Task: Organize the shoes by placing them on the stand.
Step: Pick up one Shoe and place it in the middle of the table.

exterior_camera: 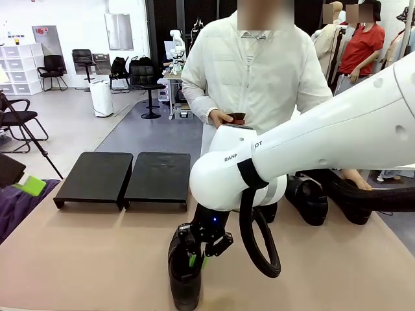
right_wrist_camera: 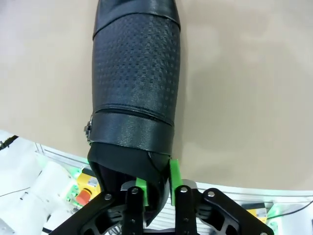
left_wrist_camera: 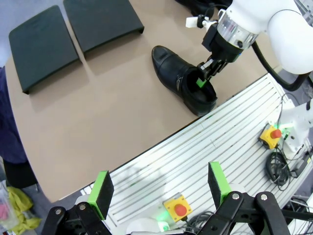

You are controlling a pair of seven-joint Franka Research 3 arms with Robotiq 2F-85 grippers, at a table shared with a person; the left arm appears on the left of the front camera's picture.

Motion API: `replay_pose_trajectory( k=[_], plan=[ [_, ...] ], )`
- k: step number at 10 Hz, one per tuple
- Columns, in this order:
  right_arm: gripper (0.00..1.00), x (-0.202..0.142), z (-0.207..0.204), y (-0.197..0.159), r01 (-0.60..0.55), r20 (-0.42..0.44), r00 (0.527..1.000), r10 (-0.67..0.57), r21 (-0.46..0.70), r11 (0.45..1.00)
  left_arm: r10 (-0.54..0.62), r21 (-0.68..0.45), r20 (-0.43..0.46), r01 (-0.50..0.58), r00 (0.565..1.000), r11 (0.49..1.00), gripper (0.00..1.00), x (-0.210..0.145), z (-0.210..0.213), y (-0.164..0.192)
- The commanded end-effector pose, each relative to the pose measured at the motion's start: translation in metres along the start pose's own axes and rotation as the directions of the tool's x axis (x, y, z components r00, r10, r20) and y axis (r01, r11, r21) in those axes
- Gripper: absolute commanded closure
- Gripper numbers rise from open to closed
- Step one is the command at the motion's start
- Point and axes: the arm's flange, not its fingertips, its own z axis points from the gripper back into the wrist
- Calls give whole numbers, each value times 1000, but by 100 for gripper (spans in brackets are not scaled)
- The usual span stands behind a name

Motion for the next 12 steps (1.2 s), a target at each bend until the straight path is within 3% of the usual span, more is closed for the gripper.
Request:
replay_pose_trajectory(
  k=[1,3,5,8,10,11,12],
  plan=[
    [0,-4,8,1,7,19,1000,-8,43,999,-11,-19,-2,11,1000,1000,0,1,1,0],
    [0,-13,29,-10,-29,9,1000,28,64,998,-11,-19,-2,11,1000,1000,0,1,1,0],
    [0,-35,62,-29,-121,-60,990,126,84,989,-11,-19,-2,11,1000,1000,0,1,1,0],
    [0,-88,120,-87,-196,-21,980,197,32,980,-11,-19,-2,11,1000,1000,0,1,1,0],
    [0,-119,124,-116,-211,19,977,212,-41,977,-11,-19,-2,11,1000,1000,0,1,1,0],
    [0,-124,112,-112,-225,19,973,229,-134,965,-11,-19,-2,11,1000,1000,0,1,1,0],
    [0,-106,127,-100,-187,-20,982,187,0,982,-11,-19,-2,11,1000,1000,0,1,1,0]
  ],
)
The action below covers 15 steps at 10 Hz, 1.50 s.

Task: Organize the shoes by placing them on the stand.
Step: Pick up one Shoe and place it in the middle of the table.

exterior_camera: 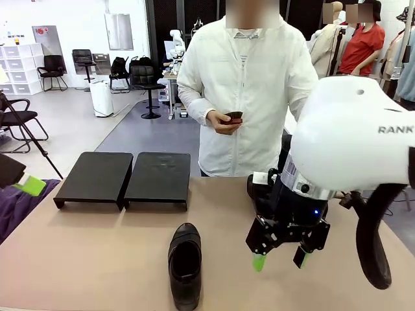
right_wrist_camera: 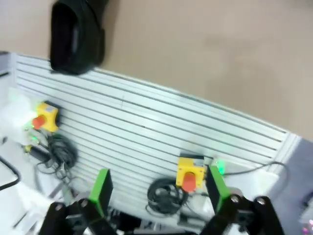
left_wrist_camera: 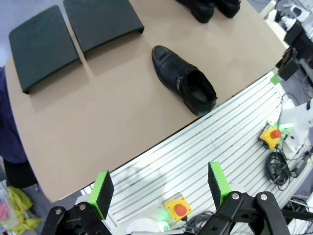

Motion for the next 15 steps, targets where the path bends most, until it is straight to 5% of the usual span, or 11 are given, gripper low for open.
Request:
replay_pose_trajectory(
  k=[1,4,7,9,10,12,14,15],
  plan=[
    [0,21,4,9,17,-21,1000,-16,58,998,-11,-19,-1,11,1000,1000,0,0,1,0],
    [0,9,2,5,7,-13,1000,-7,27,1000,-11,-19,-1,11,1000,1000,0,0,1,0],
    [0,-12,105,-100,52,-111,994,-17,316,947,-11,-19,-1,11,1000,1000,0,0,1,0],
    [0,-16,171,-204,142,-170,984,-49,594,792,-11,-19,-1,11,1000,1000,0,0,1,0],
    [0,-15,189,-251,155,-176,984,-36,731,665,-11,-19,-1,11,1000,1000,0,0,1,0],
    [0,-12,193,-321,94,-35,984,-174,933,347,-11,-19,-1,11,1000,1000,0,0,1,0],
    [0,-5,168,-336,-8,105,937,-334,961,278,-11,-19,-1,11,1000,1000,0,0,1,0],
    [0,6,159,-321,34,129,888,-441,939,343,-11,-19,-1,11,1000,1000,0,0,1,0]
  ],
)
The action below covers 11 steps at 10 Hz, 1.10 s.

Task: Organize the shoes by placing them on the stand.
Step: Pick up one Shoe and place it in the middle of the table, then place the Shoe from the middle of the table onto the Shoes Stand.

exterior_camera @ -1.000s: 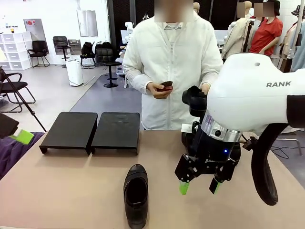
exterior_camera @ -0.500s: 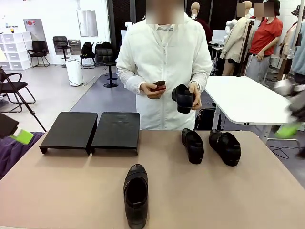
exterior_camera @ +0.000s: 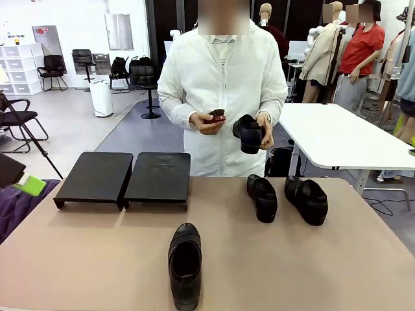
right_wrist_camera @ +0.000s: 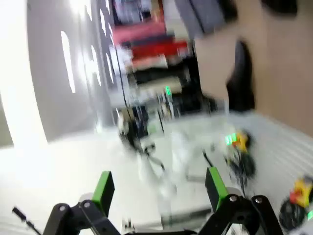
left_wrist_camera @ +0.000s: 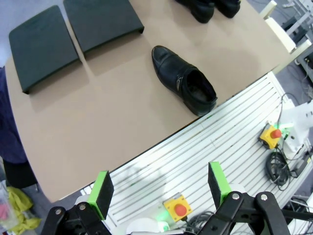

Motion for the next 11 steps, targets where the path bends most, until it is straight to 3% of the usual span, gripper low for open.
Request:
replay_pose_trajectory(
  k=[1,11],
  plan=[
    [0,-14,8,11,7,-109,994,-13,-57,998,-11,-19,-1,11,1000,1000,0,0,1,0],
    [0,-14,8,11,7,-109,994,-13,-57,998,-11,-19,-1,11,1000,1000,0,0,1,0]
  ],
)
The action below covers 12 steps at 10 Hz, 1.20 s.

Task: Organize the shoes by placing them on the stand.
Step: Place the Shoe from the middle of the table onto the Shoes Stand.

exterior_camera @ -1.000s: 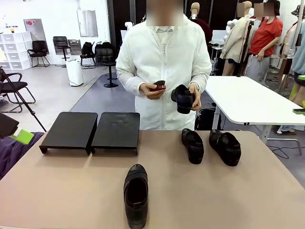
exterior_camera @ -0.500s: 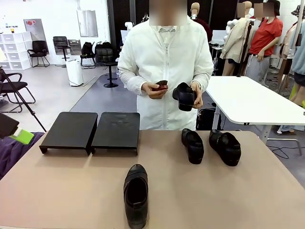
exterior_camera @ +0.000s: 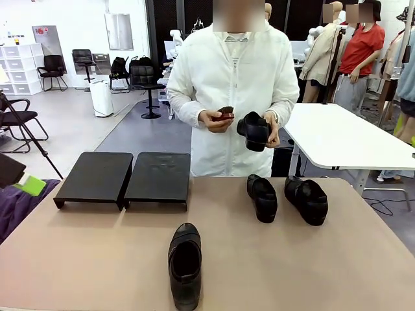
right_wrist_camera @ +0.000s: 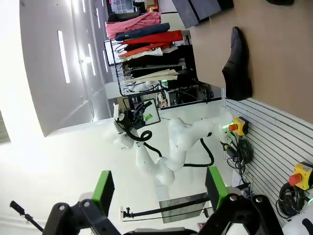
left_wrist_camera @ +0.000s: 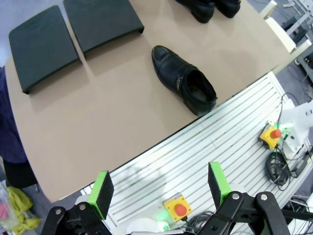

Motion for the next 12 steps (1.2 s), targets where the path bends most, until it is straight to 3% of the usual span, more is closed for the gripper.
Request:
replay_pose_trajectory(
  k=[1,2,3,4,5,7,9,10,11,12],
  plan=[
    [0,1,4,4,-9,-7,1000,9,-13,1000,-11,-19,-1,11,1000,1000,0,0,1,0],
    [0,1,4,4,-9,-7,1000,9,-13,1000,0,0,0,0,1000,1000,0,0,0,0],
    [0,1,4,4,-9,-7,1000,9,-13,1000,124,39,-62,-121,990,992,0,20,-27,-33],
    [0,1,4,4,-9,-7,1000,9,-13,1000,78,11,-100,-78,992,997,0,41,-60,-68],
    [0,1,4,4,-9,-7,1000,9,-13,1000,113,45,-179,-107,977,993,0,68,-109,-114],
    [0,1,4,4,-9,-7,1000,9,-13,1000,323,217,-159,-286,933,933,0,110,-193,-168],
    [0,1,4,4,-9,-7,1000,9,-13,1000,369,340,-155,-301,916,891,0,127,-264,-202],
    [0,1,4,4,-9,-7,1000,9,-13,1000,319,329,-209,-241,924,913,0,132,-284,-211],
    [0,1,4,4,-9,-7,1000,9,-13,1000,280,164,-305,-239,910,957,0,139,-268,-193],
    [0,1,4,4,-9,-7,1000,9,-13,1000,337,269,-170,-285,926,920,0,111,-275,-201]
  ],
)
